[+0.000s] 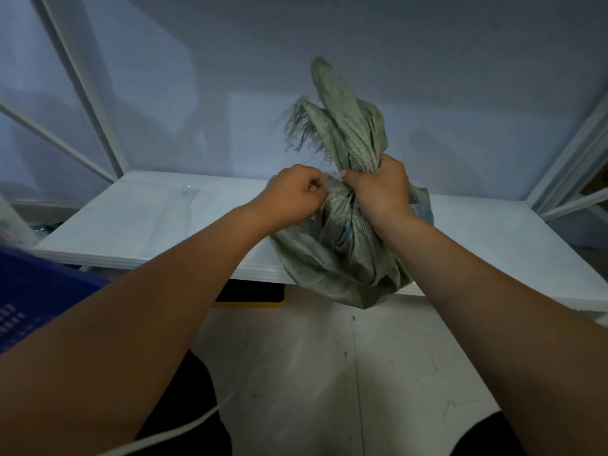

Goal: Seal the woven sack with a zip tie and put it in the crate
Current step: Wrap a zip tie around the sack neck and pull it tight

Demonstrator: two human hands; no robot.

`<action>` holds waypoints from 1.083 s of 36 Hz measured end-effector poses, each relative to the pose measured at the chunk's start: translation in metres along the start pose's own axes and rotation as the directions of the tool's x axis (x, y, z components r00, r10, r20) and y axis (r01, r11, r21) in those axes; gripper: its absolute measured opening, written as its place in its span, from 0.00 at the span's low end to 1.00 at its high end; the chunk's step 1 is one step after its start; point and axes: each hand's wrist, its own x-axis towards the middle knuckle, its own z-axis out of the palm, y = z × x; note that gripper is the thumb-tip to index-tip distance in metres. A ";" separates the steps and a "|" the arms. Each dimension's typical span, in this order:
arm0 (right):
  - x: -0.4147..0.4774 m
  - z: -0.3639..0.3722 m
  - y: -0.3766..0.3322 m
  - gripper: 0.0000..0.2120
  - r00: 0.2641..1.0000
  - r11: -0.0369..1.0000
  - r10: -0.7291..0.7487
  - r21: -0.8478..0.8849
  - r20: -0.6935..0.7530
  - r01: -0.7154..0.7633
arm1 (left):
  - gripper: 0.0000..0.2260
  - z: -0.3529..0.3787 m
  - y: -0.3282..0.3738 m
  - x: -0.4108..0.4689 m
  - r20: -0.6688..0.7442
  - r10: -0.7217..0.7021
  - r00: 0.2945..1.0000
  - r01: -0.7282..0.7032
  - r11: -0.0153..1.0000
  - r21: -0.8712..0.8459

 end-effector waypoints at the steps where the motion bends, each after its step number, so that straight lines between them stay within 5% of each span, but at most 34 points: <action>1: 0.000 0.000 0.000 0.17 1.000 1.000 -0.002 -0.012 -0.009 0.002 | 0.09 -0.002 0.001 -0.002 -0.007 0.037 0.999 -0.037 0.999 0.034; 5: 0.001 0.001 -0.001 0.15 0.998 1.000 -0.008 -0.018 -0.057 0.007 | 0.09 -0.005 0.001 -0.004 -0.076 0.050 0.996 -0.045 0.997 0.057; 13: -0.002 -0.002 -0.006 0.12 0.994 1.000 0.007 0.023 -0.108 -0.005 | 0.08 -0.004 -0.002 -0.001 -0.116 -0.219 0.969 0.191 0.959 -0.210; 17: -0.003 -0.005 -0.009 0.12 0.990 0.996 0.025 0.084 -0.138 -0.013 | 0.25 -0.003 -0.003 0.000 0.146 -0.447 0.883 0.462 0.766 -0.447; 19: -0.003 -0.005 -0.009 0.12 0.990 0.995 0.037 0.093 -0.135 -0.025 | 0.31 -0.002 0.004 -0.004 0.284 -0.439 0.852 0.523 0.712 -0.468; 24: -0.004 -0.003 -0.007 0.13 0.992 0.993 0.078 0.099 -0.098 -0.068 | 0.11 0.003 0.020 -0.012 0.311 -0.300 0.902 0.431 0.671 -0.604; 35: -0.014 0.000 -0.015 0.23 0.992 0.994 -0.104 0.026 0.064 0.103 | 0.07 0.006 0.054 -0.014 0.104 -0.288 0.952 0.267 0.616 -0.741; 39: -0.016 -0.001 -0.019 0.15 0.969 0.965 -0.237 -0.099 0.068 0.243 | 0.14 0.009 0.066 -0.014 0.046 -0.286 0.957 0.232 0.661 -0.713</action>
